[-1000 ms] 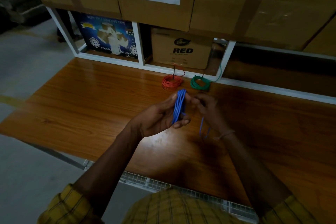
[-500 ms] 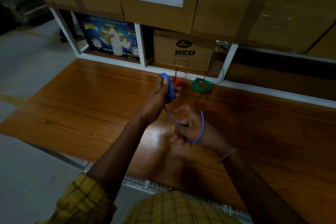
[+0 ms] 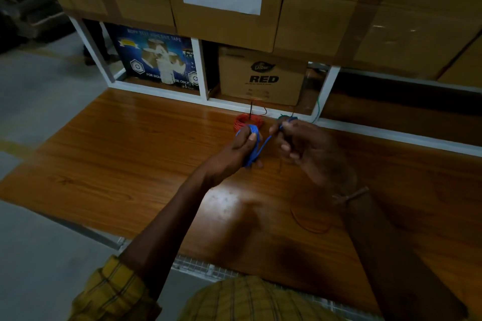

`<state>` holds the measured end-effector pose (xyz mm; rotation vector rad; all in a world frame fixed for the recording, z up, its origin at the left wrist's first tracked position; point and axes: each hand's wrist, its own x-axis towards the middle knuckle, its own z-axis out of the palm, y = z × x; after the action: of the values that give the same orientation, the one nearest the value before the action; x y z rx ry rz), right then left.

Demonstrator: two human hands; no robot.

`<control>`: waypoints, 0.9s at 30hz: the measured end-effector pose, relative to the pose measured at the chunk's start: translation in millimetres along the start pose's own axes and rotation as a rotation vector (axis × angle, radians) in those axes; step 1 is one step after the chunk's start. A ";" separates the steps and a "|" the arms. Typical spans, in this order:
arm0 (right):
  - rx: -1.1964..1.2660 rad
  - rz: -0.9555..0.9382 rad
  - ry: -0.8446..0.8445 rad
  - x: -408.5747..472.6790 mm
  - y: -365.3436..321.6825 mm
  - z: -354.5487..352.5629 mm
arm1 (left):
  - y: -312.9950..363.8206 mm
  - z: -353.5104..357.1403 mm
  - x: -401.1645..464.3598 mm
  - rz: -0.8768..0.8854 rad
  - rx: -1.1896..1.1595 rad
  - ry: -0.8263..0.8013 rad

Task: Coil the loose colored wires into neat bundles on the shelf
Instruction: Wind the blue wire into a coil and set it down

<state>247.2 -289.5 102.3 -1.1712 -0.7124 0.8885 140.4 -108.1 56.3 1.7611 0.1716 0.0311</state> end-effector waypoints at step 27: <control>-0.343 -0.230 0.506 -3.5 54.8 -32.9 | 5.8 24.4 20.7 -0.051 -0.952 0.217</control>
<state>262.0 -300.2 40.9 -1.5087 -0.5756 0.2575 164.2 -130.2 55.7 0.7994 0.2994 0.2296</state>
